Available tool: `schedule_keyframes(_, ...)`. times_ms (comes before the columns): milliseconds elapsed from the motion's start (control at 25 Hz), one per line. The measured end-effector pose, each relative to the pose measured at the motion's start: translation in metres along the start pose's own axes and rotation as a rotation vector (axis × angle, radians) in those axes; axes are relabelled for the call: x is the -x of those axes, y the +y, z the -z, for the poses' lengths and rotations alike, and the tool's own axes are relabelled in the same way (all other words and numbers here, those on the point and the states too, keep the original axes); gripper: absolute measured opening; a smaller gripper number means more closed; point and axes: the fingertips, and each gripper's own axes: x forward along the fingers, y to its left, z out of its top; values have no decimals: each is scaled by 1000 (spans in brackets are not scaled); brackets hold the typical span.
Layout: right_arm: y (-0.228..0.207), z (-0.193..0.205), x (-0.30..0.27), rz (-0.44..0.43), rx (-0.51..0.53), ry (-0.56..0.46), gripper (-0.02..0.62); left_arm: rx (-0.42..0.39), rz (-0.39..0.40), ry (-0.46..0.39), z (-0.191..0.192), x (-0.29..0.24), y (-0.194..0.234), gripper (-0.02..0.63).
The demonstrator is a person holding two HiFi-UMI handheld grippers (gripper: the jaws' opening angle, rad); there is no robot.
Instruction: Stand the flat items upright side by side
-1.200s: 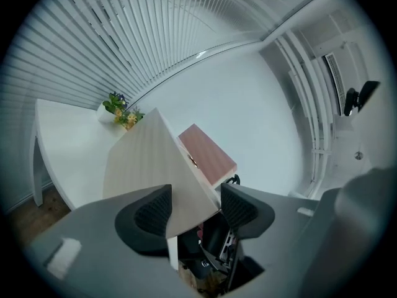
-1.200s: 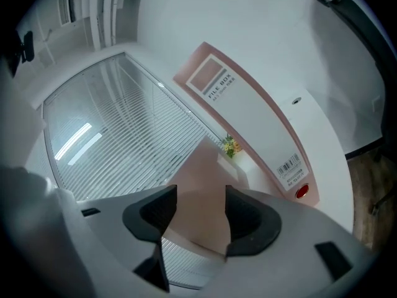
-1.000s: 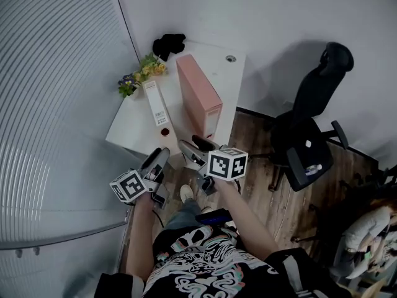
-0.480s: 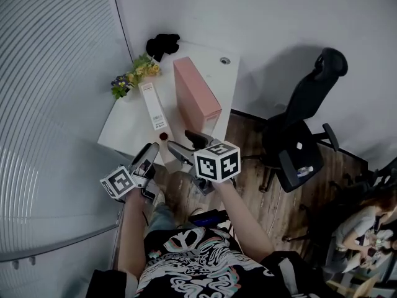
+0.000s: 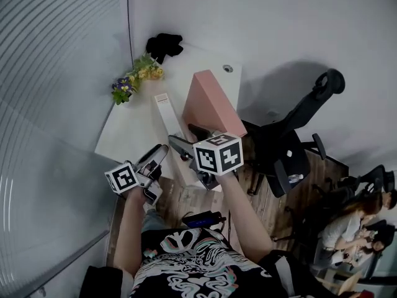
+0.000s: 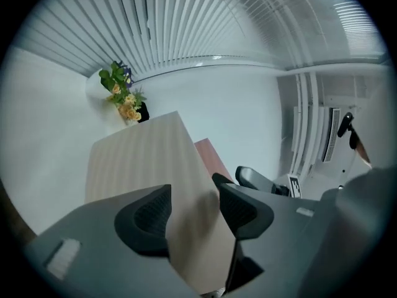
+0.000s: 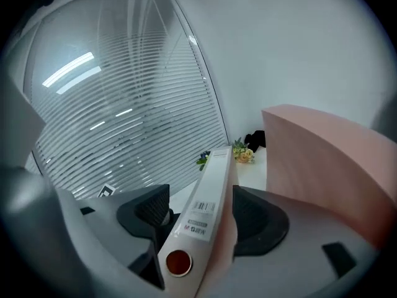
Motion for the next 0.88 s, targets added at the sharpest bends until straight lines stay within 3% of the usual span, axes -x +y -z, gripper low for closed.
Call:
schedule_keyframes(320,-12,-14,-52,111,28,127,314,46,66,171,-6,-8,31,227)
schedule_keyframes(520,-24,-12,-72,158,17,233,325,65,134,237,-8,-19,34,201)
schedule_keyframes(880,-35,-11,-86,245,51,313,331,104,203,341,-7,-24,38,193)
